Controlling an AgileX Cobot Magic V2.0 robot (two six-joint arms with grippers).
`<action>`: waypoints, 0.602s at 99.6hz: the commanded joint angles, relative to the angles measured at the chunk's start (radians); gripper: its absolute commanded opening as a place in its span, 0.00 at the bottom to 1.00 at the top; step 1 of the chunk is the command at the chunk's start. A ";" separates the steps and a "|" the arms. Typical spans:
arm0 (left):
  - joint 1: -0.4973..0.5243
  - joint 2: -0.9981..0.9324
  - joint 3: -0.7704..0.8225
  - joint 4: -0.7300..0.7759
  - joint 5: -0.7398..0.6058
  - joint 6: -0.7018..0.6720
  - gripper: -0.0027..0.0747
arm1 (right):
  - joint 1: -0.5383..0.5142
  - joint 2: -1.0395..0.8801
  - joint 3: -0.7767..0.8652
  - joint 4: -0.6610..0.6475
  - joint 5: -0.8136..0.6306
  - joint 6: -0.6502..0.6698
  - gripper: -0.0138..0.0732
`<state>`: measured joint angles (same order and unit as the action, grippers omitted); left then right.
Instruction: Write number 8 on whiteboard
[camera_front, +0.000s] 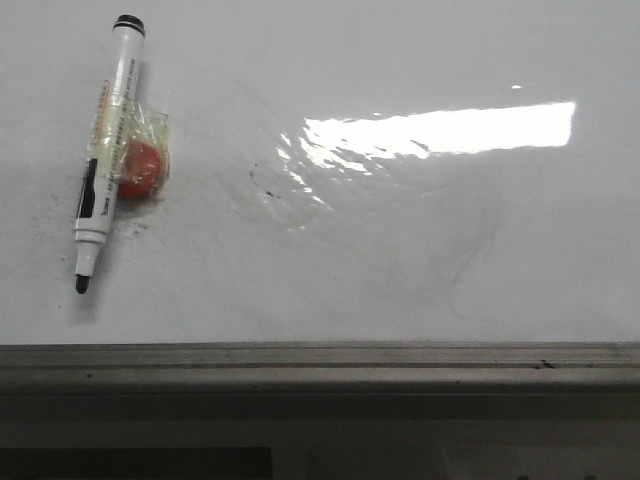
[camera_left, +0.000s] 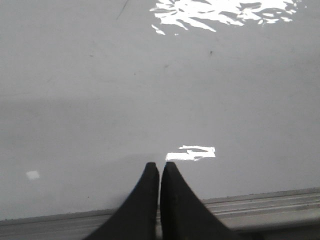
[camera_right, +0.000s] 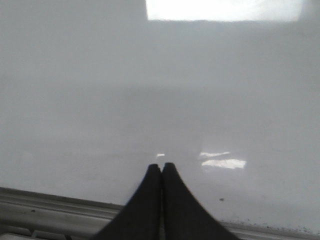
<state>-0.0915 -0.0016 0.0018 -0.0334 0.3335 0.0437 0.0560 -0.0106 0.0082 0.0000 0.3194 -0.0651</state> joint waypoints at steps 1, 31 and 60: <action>-0.001 -0.032 0.031 -0.001 -0.048 -0.003 0.01 | -0.006 -0.022 0.015 -0.013 -0.051 -0.009 0.09; -0.035 -0.032 0.031 -0.001 -0.048 -0.003 0.01 | -0.006 -0.022 0.015 -0.013 -0.051 -0.009 0.09; -0.033 -0.030 0.031 -0.001 -0.048 -0.003 0.01 | -0.006 -0.022 0.015 -0.013 -0.051 -0.009 0.09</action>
<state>-0.1176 -0.0016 0.0018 -0.0334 0.3335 0.0437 0.0560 -0.0106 0.0082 0.0000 0.3194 -0.0651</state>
